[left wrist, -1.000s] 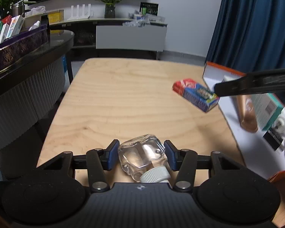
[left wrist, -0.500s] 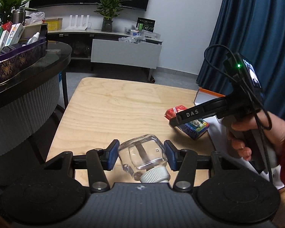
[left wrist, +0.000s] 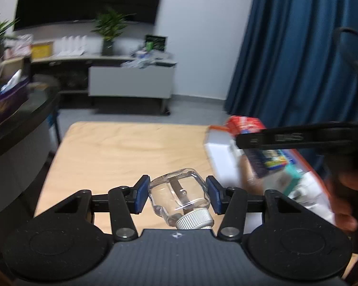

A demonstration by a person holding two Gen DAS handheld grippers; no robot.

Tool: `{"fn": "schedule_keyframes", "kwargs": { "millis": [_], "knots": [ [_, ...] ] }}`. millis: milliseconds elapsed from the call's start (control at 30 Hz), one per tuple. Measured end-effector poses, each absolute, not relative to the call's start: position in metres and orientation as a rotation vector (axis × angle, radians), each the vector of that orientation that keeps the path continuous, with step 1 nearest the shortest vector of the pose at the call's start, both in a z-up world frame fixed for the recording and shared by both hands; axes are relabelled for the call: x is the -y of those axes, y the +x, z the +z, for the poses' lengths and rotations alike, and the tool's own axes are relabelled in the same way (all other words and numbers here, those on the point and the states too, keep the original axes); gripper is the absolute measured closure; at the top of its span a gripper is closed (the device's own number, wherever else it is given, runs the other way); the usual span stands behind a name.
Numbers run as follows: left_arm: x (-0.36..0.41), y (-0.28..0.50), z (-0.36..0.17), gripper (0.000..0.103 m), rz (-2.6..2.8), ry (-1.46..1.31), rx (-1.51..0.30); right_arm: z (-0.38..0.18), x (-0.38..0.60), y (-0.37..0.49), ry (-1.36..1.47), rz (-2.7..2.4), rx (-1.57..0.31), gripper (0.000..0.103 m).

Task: Organize rigid objects
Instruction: 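Carry the glass bottle and card box over the tray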

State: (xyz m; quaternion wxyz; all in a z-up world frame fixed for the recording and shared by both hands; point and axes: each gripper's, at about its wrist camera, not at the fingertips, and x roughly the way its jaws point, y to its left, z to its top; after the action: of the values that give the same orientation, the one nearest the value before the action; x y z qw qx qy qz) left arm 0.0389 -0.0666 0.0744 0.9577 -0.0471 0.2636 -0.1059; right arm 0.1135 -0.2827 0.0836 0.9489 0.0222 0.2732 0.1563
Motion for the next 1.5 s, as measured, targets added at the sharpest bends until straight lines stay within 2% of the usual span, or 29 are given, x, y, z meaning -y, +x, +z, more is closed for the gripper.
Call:
{"fn": "schedule_keyframes", "kwargs": {
  "millis": [233, 467, 800, 1500],
  "knots": [
    [0.125, 0.037, 0.102, 0.051, -0.339, -0.073, -0.481, 0.113, 0.373, 0.046, 0.101, 0.101, -0.462, 0.032],
    [0.175, 0.031, 0.111, 0.051, -0.424, -0.063, -0.477, 0.104, 0.414, 0.006, 0.183, 0.024, -0.429, 0.032],
    [0.183, 0.017, 0.096, 0.051, -0.383, -0.061, -0.523, 0.085, 0.418, -0.005, 0.238, 0.036, -0.440, 0.032],
    [0.182, 0.004, 0.098, 0.051, -0.318, -0.067, -0.538, 0.084, 0.398, -0.008, 0.180, 0.039, -0.458, 0.032]
  ]
}}
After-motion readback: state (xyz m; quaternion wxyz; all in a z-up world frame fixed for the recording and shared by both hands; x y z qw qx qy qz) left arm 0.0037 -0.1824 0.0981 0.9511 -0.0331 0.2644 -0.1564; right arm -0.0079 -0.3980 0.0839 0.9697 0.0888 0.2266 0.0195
